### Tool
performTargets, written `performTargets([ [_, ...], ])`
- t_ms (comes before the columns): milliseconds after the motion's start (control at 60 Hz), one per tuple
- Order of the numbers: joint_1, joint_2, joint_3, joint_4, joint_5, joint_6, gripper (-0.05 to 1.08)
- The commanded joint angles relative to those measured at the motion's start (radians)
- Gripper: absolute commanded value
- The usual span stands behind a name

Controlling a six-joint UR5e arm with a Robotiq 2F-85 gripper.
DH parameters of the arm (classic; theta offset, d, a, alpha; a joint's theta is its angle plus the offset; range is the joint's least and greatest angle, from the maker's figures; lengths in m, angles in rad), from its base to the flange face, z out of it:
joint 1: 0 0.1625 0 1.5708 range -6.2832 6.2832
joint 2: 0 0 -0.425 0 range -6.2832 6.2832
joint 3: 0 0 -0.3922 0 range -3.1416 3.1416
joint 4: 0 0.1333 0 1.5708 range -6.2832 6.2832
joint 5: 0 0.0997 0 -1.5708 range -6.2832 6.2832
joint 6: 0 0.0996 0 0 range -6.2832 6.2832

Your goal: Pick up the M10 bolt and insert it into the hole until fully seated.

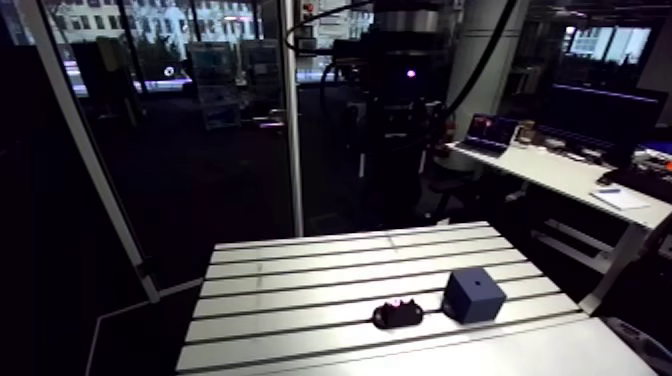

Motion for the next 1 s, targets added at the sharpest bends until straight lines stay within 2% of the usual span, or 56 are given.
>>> performTargets([
  [17,-0.014,0.0,0.083,-0.078,0.0,-0.031,0.01],
  [183,-0.037,0.0,0.139,-0.128,0.0,-0.054,0.01],
  [483,-0.077,0.007,0.199,-0.145,0.004,-0.062,0.01],
  [617,-0.079,0.009,0.253,-0.241,0.015,-0.067,0.01],
  [867,-0.079,0.018,0.314,-0.304,0.015,-0.064,0.01],
  [1000,-0.079,0.022,0.363,-0.385,0.015,-0.082,0.01],
])
